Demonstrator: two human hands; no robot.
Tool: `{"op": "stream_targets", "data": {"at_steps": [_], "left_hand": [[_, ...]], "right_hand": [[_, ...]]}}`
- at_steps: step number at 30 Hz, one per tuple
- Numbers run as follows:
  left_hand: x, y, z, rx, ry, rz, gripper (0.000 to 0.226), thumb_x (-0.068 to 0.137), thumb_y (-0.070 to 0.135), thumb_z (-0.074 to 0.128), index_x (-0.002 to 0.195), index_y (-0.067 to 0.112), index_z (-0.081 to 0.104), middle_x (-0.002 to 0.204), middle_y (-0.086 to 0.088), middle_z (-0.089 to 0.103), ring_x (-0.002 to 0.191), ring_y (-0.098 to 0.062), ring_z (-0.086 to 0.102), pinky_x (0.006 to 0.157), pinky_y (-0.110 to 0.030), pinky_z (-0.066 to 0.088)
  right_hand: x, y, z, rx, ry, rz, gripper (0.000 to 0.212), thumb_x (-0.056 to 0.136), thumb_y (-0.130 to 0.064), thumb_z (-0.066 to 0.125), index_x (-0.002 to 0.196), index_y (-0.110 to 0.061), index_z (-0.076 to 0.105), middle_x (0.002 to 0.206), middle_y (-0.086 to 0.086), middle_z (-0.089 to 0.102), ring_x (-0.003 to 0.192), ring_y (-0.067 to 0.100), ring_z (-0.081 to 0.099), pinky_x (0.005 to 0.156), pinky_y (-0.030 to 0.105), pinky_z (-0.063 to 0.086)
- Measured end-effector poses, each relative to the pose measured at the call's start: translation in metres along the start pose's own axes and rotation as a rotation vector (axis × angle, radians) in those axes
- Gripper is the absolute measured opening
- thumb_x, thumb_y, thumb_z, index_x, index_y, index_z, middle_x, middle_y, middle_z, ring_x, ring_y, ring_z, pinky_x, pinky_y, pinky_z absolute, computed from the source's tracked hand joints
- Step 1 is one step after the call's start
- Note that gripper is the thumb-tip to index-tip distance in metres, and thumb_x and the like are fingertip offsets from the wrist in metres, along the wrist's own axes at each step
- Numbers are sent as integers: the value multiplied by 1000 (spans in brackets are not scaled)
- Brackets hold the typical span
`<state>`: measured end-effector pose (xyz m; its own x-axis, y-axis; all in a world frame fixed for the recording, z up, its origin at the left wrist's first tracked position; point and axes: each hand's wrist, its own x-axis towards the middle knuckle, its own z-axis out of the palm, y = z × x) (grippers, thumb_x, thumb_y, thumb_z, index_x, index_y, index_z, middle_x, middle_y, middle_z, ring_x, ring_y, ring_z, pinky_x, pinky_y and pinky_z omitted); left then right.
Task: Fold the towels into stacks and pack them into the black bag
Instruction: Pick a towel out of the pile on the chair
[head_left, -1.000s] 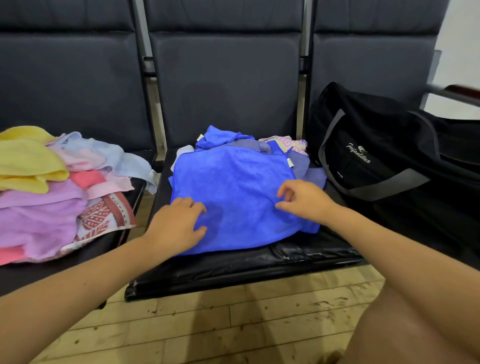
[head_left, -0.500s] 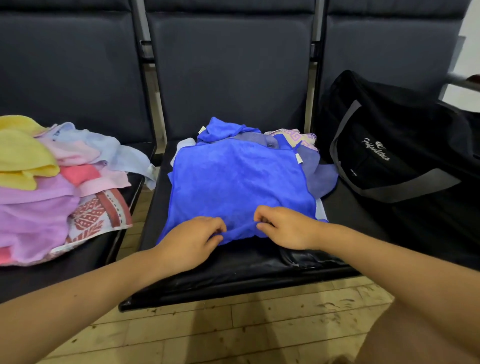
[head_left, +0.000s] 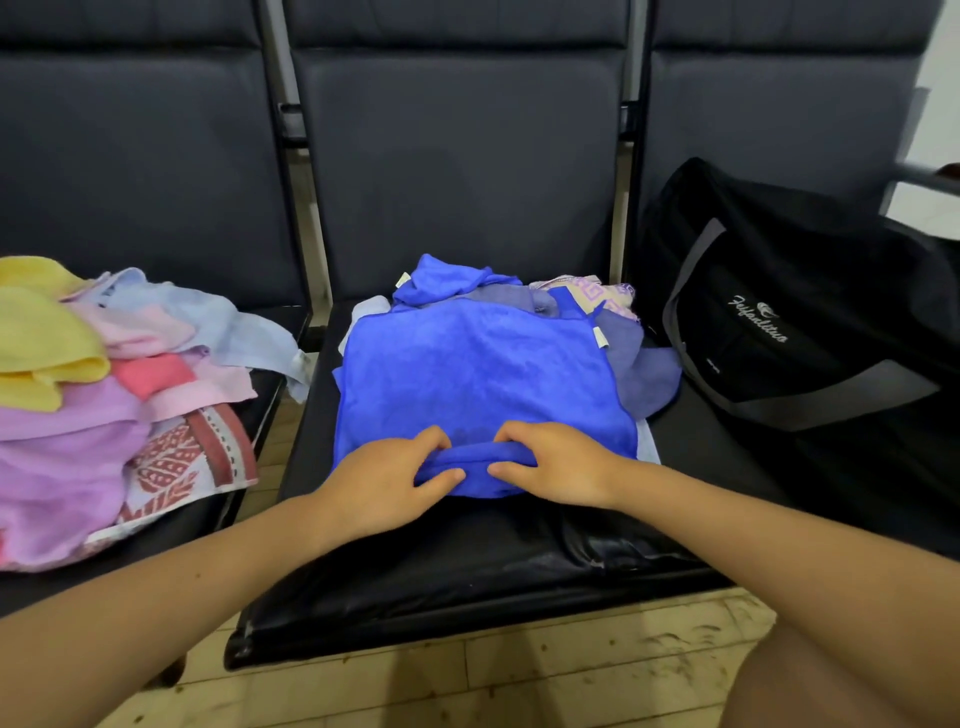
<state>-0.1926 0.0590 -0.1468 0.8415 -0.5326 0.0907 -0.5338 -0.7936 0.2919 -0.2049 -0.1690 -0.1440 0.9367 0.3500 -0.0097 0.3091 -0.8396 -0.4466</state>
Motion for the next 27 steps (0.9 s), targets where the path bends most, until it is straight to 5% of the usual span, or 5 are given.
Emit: {"op": "stream_targets", "data": {"at_steps": [7, 12, 20, 23, 27], "left_hand": [[3, -5, -13, -29, 27, 26, 27, 97, 45, 43, 80, 25, 51, 70, 6, 56, 66, -10, 52, 62, -27, 41], [4, -6, -26, -196, 121, -4, 44, 98, 37, 46, 60, 16, 38, 57, 7, 45, 56, -11, 42, 56, -26, 33], [2, 1, -32, -500, 187, -137, 40, 98, 25, 50, 66, 1, 52, 59, 1, 48, 58, -5, 40, 60, -20, 35], [4, 1, -30, -574, 204, -203, 34, 99, 24, 49, 83, -3, 62, 83, -13, 64, 72, -17, 52, 66, -18, 40], [4, -3, -25, -513, 201, -213, 27, 99, 22, 47, 84, 6, 63, 85, -5, 65, 84, -19, 58, 69, -13, 40]], "right_hand": [[4, 1, -9, -262, 101, -129, 17, 96, -27, 44, 107, -19, 54, 102, -3, 61, 90, 22, 56, 73, 40, 45], [-1, 2, -18, -132, 169, -98, 15, 97, -27, 49, 107, -19, 57, 100, -3, 65, 90, 22, 58, 78, 42, 47], [-12, 1, -32, -181, 191, 6, 13, 87, -18, 58, 100, -16, 61, 93, -3, 67, 88, 19, 59, 76, 33, 46], [-12, 1, -25, 102, 205, 78, 7, 91, -11, 57, 92, -14, 63, 87, 3, 67, 86, 24, 61, 79, 33, 49], [-7, -3, -23, 372, 222, 177, 19, 97, -12, 47, 81, -21, 48, 82, -4, 55, 83, 18, 49, 69, 12, 38]]}}
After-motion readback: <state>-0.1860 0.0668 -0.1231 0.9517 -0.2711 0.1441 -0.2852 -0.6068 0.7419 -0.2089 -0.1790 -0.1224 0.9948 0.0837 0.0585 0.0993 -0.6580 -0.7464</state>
